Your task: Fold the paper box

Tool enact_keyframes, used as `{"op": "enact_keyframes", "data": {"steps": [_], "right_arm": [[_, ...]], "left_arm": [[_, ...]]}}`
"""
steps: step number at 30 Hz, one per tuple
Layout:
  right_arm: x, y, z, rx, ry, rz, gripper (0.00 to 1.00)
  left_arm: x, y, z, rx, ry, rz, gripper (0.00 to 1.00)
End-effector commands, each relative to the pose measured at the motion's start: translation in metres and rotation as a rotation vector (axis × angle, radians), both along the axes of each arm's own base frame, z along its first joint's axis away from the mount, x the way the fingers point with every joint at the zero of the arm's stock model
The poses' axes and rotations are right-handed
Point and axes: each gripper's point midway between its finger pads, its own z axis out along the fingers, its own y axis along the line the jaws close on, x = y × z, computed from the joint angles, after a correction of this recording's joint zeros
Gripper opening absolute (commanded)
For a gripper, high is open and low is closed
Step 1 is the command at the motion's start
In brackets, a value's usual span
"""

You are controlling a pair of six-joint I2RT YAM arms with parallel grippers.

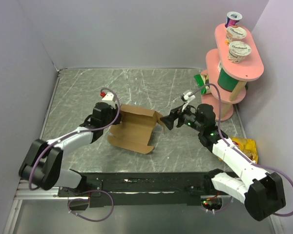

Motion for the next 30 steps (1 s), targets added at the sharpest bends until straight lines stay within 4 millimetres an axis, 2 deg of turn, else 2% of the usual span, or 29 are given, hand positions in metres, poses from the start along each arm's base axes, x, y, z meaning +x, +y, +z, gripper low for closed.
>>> {"op": "enact_keyframes", "data": {"steps": [1,3,4,6,11,19,24,30], "right_arm": [[-0.006,-0.029,-0.028,-0.027,0.142,-0.084,0.85],[-0.003,-0.041,-0.036,-0.016,0.158,-0.129,0.77],[-0.004,-0.045,-0.046,-0.026,0.175,-0.143,0.75],[-0.007,-0.047,-0.052,-0.014,0.171,-0.150,0.74],[-0.020,-0.032,-0.044,0.018,0.111,-0.026,0.74],[-0.022,-0.011,-0.027,0.050,0.050,0.093,0.74],[-0.040,0.014,-0.024,0.032,0.042,0.202,0.74],[-0.058,0.025,-0.023,0.064,0.051,0.244,0.75]], "left_arm": [[-0.011,-0.003,0.036,-0.087,-0.073,-0.065,0.24],[-0.016,0.003,0.043,-0.097,-0.090,-0.067,0.24],[-0.019,0.004,0.042,-0.100,-0.087,-0.072,0.24],[-0.024,0.006,0.048,-0.117,-0.096,-0.074,0.24],[-0.031,0.006,0.055,-0.139,-0.092,-0.088,0.24],[-0.036,0.005,0.061,-0.161,-0.093,-0.096,0.24],[-0.034,0.008,0.063,-0.166,-0.077,-0.068,0.23],[-0.032,0.012,0.059,-0.149,-0.060,-0.038,0.23]]}}
